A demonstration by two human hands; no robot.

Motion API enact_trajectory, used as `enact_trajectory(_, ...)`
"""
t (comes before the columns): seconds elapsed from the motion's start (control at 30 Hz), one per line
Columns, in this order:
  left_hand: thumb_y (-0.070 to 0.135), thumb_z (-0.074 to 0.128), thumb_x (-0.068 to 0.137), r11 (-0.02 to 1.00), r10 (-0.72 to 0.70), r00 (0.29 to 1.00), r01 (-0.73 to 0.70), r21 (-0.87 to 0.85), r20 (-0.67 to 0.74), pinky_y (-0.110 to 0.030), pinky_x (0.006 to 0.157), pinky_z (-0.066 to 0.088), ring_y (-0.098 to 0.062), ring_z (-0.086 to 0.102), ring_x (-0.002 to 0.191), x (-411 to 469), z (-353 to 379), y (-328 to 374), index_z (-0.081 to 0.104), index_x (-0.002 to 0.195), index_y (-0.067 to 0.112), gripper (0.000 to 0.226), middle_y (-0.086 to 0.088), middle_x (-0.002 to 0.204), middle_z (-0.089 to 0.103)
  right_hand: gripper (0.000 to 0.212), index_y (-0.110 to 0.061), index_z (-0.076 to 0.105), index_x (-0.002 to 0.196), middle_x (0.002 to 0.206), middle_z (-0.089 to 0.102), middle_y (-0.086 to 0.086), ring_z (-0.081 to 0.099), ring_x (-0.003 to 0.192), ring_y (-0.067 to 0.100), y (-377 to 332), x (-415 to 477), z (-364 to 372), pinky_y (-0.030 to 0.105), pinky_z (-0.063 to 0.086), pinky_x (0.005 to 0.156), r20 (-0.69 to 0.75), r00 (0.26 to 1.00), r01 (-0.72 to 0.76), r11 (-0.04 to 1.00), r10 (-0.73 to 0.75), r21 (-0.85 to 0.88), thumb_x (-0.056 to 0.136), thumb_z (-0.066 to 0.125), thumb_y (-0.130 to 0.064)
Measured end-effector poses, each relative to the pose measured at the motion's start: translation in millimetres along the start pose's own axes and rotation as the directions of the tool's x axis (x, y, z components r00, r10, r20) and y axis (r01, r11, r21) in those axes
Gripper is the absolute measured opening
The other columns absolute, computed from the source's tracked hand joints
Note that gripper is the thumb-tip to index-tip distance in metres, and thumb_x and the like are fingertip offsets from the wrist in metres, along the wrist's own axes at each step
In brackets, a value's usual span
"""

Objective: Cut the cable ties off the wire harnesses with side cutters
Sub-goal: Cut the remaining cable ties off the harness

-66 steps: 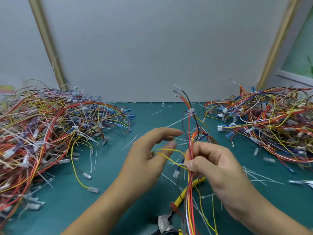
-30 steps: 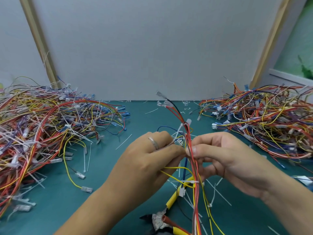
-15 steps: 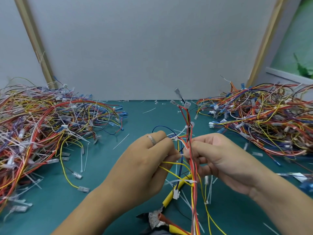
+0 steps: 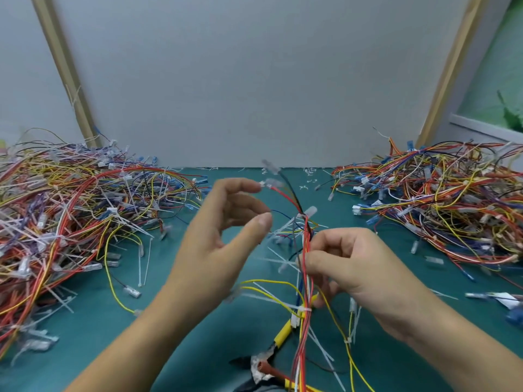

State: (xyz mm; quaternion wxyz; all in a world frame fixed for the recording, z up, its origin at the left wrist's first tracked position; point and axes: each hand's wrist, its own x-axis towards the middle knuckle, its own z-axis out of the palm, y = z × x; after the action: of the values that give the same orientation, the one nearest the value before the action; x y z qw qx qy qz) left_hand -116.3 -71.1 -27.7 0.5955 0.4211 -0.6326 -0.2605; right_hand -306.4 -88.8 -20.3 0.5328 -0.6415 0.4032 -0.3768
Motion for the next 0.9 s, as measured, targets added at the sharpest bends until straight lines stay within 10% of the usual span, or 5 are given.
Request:
enact_trajectory(0.23, 0.017, 0.063, 0.089, 1.0, 0.016, 0.993, -0.015, -0.004, 0.118, -0.025, 0.069, 0.054, -0.017, 0.069, 0.068, -1, 4, 0, 0.072, 0.089, 0.014, 0.009, -0.004, 0.074, 0.072, 0.022, -0.002, 0.06, 0.064, 0.054, 0.051, 0.005, 0.045, 0.046, 0.015, 3, -2, 5, 0.035, 0.054, 0.046, 0.007, 0.999, 0.052, 0.996, -0.052, -0.068, 0.084, 0.069, -0.003)
enact_trajectory(0.43, 0.015, 0.064, 0.088, 0.997, 0.073, 0.993, -0.073, -0.001, 0.09, -0.022, 0.069, 0.051, -0.017, 0.068, 0.064, -4, 7, -1, 0.072, 0.085, 0.018, 0.009, 0.001, 0.07, 0.07, 0.04, -0.013, 0.065, 0.073, 0.05, 0.043, -0.008, 0.04, 0.049, 0.011, -8, -6, -3, 0.041, 0.039, 0.047, -0.177, 0.934, 0.268, 0.937, -0.309, -0.223, 0.073, 0.063, -0.053)
enact_trajectory(0.63, 0.015, 0.064, 0.09, 0.974, 0.171, 0.975, -0.19, 0.125, 0.144, -0.019, 0.068, 0.049, -0.014, 0.065, 0.065, -9, 11, 4, 0.07, 0.083, 0.021, 0.01, 0.006, 0.07, 0.067, 0.025, -0.027, 0.073, 0.101, 0.082, 0.061, -0.007, 0.046, 0.057, 0.009, -5, -5, 1, 0.02, 0.039, 0.054, -0.146, 0.954, 0.247, 0.963, -0.261, -0.111, 0.079, 0.078, -0.038)
enact_trajectory(0.9, 0.029, 0.063, 0.089, 0.978, 0.079, 0.995, -0.088, 0.191, 0.055, -0.029, 0.049, 0.05, -0.012, 0.064, 0.06, -9, 11, 3, 0.067, 0.08, 0.022, 0.012, 0.004, 0.064, 0.064, 0.029, -0.014, 0.071, 0.072, 0.071, 0.067, 0.001, 0.059, 0.069, 0.012, -12, -8, -4, 0.026, 0.044, 0.065, -0.125, 0.879, 0.455, 0.888, -0.461, -0.07, 0.086, 0.059, -0.037)
